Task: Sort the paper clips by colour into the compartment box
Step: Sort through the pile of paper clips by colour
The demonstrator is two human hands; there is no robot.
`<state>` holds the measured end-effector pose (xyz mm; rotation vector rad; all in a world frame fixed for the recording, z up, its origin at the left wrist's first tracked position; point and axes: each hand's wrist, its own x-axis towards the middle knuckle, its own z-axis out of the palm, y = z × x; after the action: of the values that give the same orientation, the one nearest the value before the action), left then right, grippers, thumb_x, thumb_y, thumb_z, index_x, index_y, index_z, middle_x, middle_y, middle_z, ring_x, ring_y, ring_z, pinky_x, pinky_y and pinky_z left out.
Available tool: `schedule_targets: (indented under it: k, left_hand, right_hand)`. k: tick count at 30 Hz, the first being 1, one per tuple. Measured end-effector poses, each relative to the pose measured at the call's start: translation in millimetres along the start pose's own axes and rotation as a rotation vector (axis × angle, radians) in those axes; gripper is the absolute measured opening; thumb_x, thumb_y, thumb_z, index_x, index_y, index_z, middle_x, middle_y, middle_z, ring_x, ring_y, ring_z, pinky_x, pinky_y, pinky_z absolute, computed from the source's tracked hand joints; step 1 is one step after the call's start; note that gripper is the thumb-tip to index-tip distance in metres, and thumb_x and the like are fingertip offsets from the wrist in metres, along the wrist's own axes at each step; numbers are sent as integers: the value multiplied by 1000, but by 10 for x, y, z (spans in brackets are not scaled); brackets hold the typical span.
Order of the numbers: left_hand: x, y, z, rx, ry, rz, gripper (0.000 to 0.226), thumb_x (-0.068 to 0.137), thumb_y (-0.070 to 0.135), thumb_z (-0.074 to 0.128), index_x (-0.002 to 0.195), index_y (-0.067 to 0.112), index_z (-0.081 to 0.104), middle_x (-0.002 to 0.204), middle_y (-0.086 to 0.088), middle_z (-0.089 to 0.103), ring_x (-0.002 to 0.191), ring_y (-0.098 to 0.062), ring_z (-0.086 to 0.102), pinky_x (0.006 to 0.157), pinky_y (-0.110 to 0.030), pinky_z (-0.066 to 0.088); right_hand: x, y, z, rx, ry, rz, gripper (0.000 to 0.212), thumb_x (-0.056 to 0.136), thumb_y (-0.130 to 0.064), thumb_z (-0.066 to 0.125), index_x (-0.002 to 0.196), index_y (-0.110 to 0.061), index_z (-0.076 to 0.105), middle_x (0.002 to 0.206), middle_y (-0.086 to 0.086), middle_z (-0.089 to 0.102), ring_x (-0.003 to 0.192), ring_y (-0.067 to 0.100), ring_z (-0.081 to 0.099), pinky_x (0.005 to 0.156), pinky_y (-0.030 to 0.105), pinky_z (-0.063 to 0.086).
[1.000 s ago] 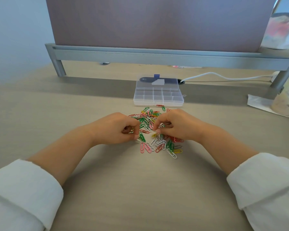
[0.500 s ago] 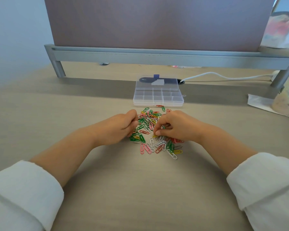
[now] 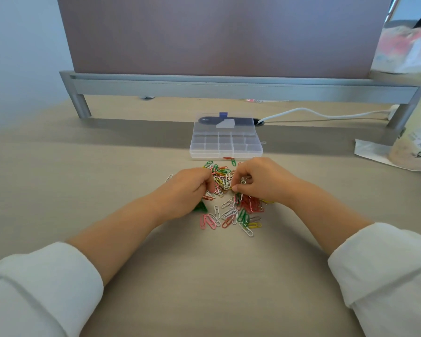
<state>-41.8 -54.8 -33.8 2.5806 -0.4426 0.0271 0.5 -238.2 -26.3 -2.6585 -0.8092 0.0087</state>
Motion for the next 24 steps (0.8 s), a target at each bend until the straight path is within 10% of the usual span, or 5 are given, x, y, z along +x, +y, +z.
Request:
schedule_targets:
  k: [6,14,24]
  left_hand:
    - [110,205,143,370,22,52,29,89,54,40,83,27,49,61,12,39,69,-14,41,62,-28,31]
    - [140,135,172,348,-44,45,17,89,39,53,97,24,57,66,15,37,78,-12,42,67,-26,31]
    - [108,18,85,335,-40,-21,20,89,37,55,98,20,59,65,14,37,76,-13,40,65,-26,30]
  right_hand:
    - [-51,27,-146,57,8,1,13,77,-16,71,74,-26,63,54,-11,38,50,1,39,49,12,30]
    - [-209,-40,-316,61,-466,-52,11,71,-22,79,74,-22,68,37,-18,43,42,-2,42,43,9,28]
    - [-161,-25,-213,17,-427,-9,14,81,-21,68,84,-7,70,52,-9,55,46,-5,47,48,6,35]
